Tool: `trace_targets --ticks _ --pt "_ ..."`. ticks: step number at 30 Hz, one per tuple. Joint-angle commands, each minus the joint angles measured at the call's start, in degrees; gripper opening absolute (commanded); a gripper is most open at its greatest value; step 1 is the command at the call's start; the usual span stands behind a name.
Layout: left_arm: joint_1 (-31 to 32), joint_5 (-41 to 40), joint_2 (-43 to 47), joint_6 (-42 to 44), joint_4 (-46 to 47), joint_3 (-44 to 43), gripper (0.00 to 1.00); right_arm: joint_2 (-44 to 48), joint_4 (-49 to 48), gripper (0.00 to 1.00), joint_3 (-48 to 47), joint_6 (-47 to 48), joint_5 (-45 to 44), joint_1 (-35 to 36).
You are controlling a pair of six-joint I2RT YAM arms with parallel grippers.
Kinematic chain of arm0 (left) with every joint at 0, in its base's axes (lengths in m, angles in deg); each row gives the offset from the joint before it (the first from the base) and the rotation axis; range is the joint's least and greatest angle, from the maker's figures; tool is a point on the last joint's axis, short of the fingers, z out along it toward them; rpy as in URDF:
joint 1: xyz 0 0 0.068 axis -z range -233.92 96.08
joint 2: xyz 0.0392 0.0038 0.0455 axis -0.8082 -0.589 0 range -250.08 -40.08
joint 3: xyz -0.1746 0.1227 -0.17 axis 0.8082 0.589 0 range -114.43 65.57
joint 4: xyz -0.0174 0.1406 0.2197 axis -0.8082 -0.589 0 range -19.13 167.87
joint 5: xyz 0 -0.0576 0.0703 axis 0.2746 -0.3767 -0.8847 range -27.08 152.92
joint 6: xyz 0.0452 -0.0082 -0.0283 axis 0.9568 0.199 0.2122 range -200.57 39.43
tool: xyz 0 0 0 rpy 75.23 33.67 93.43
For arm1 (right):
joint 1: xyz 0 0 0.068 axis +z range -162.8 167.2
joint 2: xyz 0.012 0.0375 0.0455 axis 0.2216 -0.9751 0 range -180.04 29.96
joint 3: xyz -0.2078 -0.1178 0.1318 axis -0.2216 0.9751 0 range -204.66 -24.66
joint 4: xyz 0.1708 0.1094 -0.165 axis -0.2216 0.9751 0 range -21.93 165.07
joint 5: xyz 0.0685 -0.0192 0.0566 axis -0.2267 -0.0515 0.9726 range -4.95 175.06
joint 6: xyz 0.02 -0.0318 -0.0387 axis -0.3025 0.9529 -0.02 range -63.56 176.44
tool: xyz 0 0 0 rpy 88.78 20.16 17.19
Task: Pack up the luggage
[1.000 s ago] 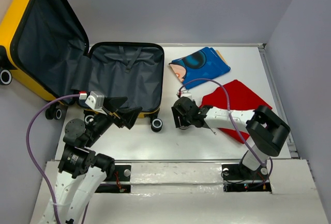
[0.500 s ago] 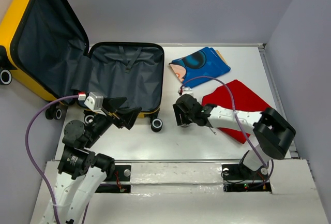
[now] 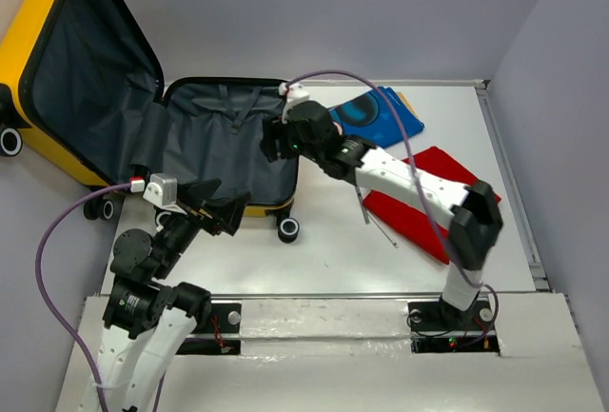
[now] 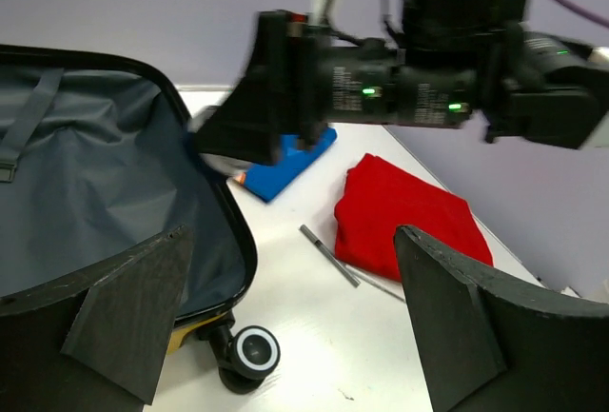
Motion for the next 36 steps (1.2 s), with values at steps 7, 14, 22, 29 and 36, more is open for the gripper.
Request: trace_targets --ticks 7,14,22,29,36 --pt "0.8 -5.6 1.6 -0.4 -0.7 -1.2 0.99 -28.3 -1.2 0.4 -28.4 2.1 9.5 1.1" --pt "0.7 -5.1 1.5 -0.5 -0.4 -1.0 0.99 -35.6 1.0 0.85 -41.2 -0.2 15.0 1.1" --pt "0.7 -4.7 0.8 -0.4 -0.3 -1.0 0.99 -20.2 2.6 0.75 -25.4 2.4 4.0 1.1" --pt "1.2 -4.2 1.3 -0.3 0.0 -0.8 0.99 12.1 -0.3 0.07 24.5 -5.0 -4.2 -3.7" --pt "1.8 -3.3 0.2 -0.3 0.3 -0.6 0.99 33.6 5.0 0.11 49.8 -17.8 -2.3 -4.4"
